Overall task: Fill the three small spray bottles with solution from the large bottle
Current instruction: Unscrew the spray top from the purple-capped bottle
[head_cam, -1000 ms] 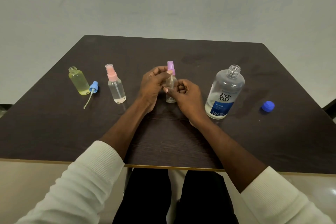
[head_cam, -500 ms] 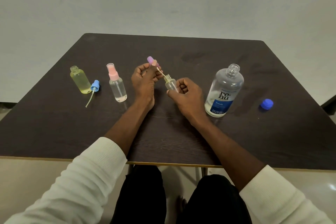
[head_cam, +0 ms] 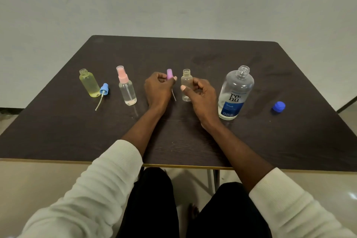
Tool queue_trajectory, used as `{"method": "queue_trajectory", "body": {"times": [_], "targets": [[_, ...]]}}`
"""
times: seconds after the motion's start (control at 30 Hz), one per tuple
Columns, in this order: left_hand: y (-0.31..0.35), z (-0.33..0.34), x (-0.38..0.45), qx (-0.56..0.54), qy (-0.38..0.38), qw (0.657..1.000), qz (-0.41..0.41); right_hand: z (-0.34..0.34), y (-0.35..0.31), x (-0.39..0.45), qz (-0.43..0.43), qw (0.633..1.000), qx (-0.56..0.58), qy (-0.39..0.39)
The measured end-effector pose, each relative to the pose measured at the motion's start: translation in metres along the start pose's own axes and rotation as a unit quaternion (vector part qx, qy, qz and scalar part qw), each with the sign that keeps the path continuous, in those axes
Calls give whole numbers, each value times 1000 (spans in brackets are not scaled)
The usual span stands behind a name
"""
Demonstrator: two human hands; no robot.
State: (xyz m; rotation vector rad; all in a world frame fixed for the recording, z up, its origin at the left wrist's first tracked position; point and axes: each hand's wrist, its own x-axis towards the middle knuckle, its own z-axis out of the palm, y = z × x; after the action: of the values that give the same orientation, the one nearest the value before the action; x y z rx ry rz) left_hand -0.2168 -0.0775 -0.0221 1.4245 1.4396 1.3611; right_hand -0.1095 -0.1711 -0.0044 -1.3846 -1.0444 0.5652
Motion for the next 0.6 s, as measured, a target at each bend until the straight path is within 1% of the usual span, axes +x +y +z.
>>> {"method": "queue_trajectory", "body": {"times": [0.1, 0.2, 0.33, 0.43, 0.6], "targets": [[4, 2, -1, 55, -17, 998, 25, 0, 2, 3, 12, 1000, -21, 8], [3, 5, -1, 113, -15, 992, 47, 1, 1, 3, 18, 999, -29, 9], [-1, 5, -1, 130, -27, 990, 41, 2, 0, 2, 23, 999, -5, 29], [0, 4, -3, 125, -23, 991, 29, 1, 0, 2, 28, 999, 9, 30], [6, 2, -7, 124, -20, 992, 27, 0, 0, 2, 37, 999, -3, 30]]}}
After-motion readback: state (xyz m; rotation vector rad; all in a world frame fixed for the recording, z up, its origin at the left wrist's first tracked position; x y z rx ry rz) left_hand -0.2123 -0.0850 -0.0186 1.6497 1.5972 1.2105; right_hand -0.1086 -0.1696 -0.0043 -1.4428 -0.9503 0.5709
